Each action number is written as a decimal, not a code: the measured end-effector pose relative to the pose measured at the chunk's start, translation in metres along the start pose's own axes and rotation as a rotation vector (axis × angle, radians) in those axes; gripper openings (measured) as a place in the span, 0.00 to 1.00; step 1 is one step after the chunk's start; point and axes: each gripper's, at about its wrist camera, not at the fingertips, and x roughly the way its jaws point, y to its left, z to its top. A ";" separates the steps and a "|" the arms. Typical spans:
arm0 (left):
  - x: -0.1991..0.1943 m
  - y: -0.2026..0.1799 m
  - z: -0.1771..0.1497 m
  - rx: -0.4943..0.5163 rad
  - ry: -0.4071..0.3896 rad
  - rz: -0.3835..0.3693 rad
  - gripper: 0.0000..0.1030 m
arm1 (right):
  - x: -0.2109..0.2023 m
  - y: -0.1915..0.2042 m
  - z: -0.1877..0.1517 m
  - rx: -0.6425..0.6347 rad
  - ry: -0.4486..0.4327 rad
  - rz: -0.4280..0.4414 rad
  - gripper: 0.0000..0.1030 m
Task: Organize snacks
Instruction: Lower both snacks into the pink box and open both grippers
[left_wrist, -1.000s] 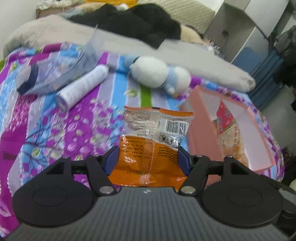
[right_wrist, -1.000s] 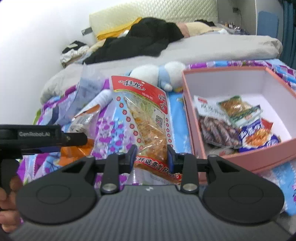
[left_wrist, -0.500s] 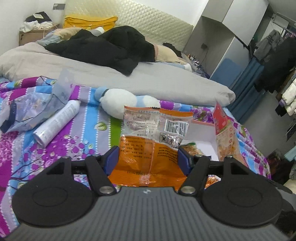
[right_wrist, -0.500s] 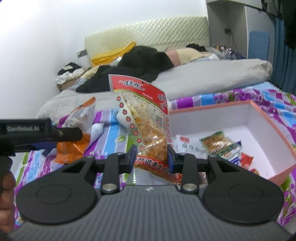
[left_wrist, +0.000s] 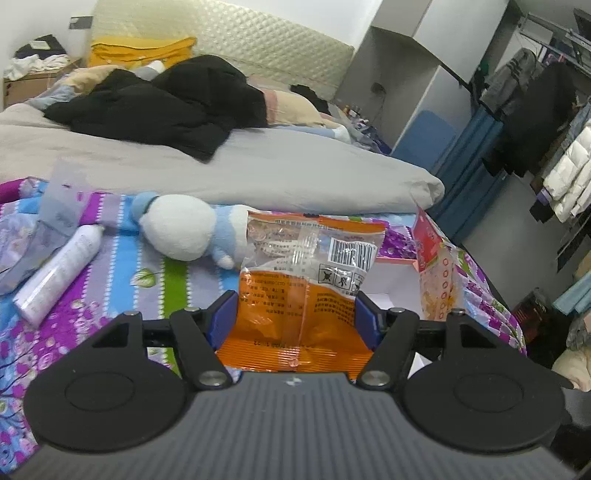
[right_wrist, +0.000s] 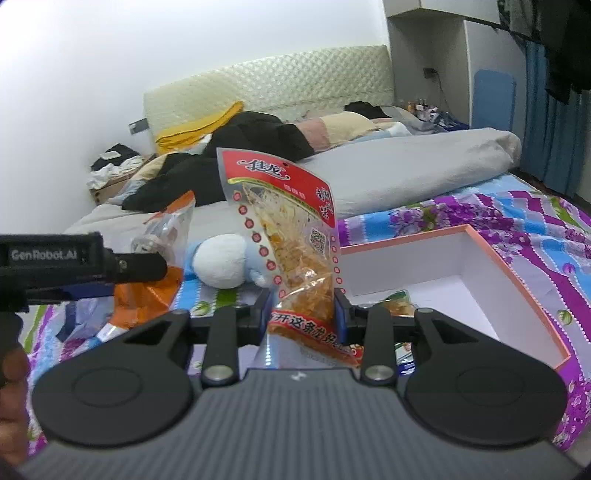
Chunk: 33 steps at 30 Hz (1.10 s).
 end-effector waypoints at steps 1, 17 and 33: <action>0.007 -0.004 0.001 0.006 0.007 -0.002 0.69 | 0.004 -0.005 0.000 0.004 0.004 -0.006 0.34; 0.136 -0.026 -0.012 0.134 0.170 0.021 0.69 | 0.083 -0.073 -0.020 0.092 0.141 -0.086 0.35; 0.141 -0.019 -0.009 0.107 0.176 0.003 0.87 | 0.101 -0.086 -0.032 0.127 0.209 -0.082 0.59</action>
